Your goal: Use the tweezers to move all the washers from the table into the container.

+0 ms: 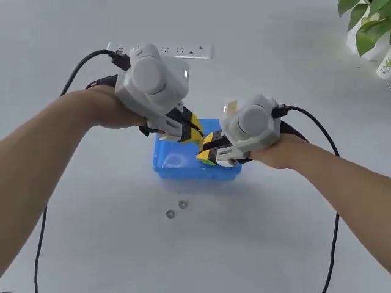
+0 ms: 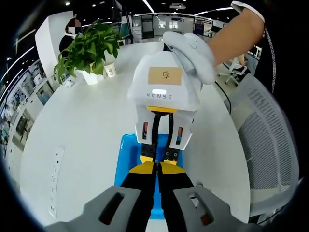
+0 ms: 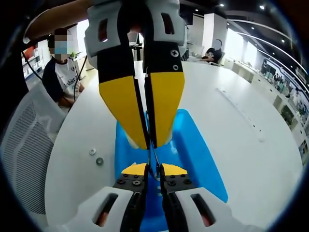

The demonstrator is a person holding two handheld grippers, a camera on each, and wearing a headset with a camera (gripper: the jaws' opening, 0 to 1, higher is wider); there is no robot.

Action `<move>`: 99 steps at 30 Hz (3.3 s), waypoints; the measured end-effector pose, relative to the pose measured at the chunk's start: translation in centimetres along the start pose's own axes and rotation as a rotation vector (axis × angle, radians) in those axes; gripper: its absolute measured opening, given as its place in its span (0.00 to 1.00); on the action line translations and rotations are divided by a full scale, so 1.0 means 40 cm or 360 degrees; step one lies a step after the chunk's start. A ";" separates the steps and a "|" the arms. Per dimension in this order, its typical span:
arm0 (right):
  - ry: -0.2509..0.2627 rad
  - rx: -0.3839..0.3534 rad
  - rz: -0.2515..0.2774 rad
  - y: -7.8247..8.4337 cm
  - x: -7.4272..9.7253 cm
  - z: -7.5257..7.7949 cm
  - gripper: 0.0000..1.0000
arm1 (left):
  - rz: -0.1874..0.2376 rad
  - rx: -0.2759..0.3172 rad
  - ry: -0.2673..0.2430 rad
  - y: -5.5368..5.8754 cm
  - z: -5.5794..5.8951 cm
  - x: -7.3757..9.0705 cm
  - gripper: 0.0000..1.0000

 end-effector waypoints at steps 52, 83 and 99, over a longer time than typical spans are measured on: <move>0.0077 0.0057 0.0119 -0.090 0.115 -0.041 0.12 | 0.0017 -0.0066 -0.0066 -0.113 0.045 0.109 0.05; 0.0009 0.0068 0.0102 -0.071 0.089 -0.181 0.12 | -0.0045 -0.0060 -0.0037 -0.086 0.179 0.108 0.05; -0.0010 0.0054 0.0099 -0.038 0.031 -0.226 0.12 | -0.0087 -0.0050 -0.0024 -0.030 0.228 0.081 0.05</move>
Point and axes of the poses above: the centre of the closed fingertips' face, and the gripper's own axes: x roughly backward along the fingers, z roughly to its right, y roughly out of its underside, the point moved 6 cm from there along x, roughly backward along the fingers, and after that the axes turned 3 degrees about -x, right-handed, at the moved point
